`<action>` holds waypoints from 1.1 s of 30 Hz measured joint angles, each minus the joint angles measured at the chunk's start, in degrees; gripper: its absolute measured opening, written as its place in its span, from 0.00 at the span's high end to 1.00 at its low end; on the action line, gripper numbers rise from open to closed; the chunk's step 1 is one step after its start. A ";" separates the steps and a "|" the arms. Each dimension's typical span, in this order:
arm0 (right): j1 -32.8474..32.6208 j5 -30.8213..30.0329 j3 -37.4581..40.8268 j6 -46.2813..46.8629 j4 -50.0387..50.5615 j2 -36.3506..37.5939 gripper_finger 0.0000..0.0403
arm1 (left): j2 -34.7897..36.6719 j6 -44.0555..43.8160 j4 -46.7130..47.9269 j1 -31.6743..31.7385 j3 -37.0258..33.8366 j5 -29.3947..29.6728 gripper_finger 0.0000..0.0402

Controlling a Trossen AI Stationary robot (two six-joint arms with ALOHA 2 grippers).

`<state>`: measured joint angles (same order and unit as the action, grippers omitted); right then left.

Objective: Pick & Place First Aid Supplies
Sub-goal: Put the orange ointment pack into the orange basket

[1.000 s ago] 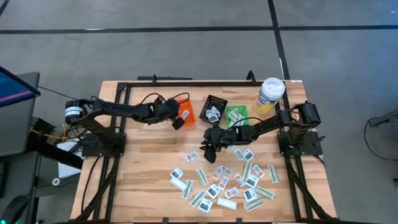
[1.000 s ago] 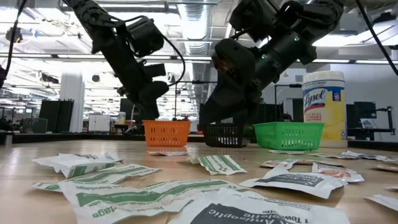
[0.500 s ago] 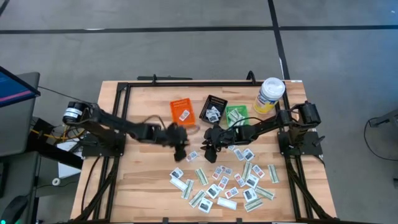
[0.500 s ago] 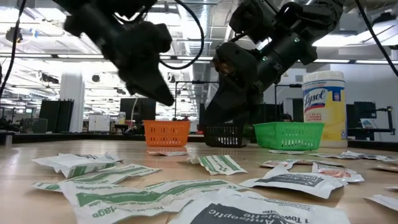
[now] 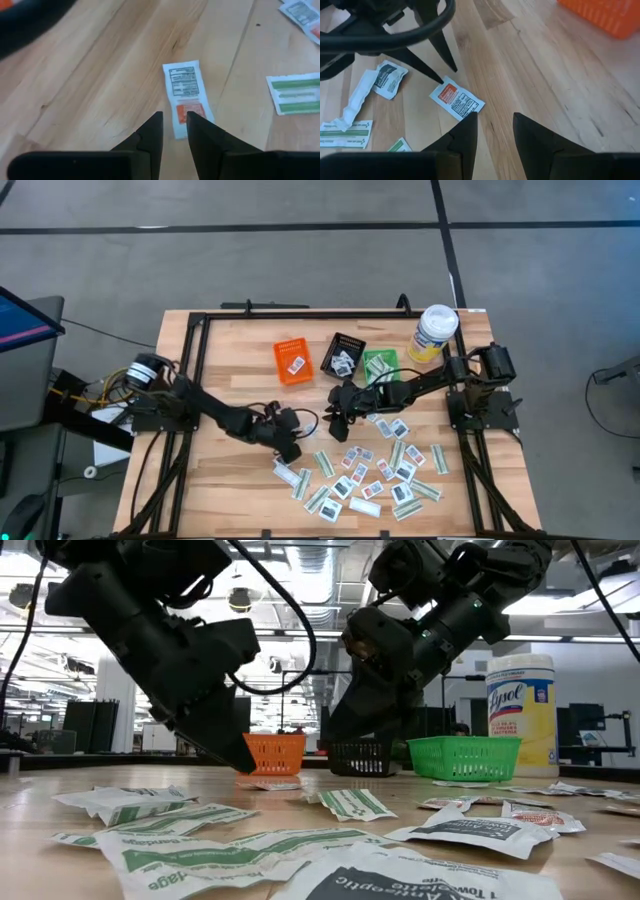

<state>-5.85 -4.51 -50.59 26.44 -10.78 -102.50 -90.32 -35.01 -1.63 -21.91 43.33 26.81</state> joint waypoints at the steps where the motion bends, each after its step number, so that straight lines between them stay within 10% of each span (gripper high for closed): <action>1: 0.00 0.00 0.00 0.02 0.02 0.00 0.71 | -0.25 -0.02 -0.23 0.00 0.00 0.00 0.79; 33: 0.00 0.00 0.00 0.04 0.04 -0.02 0.71 | -1.96 0.70 -0.37 -0.09 -0.04 -2.24 0.79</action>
<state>-5.85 -4.51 -50.59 26.48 -10.74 -102.52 -92.28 -34.31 -2.00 -22.00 43.29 24.57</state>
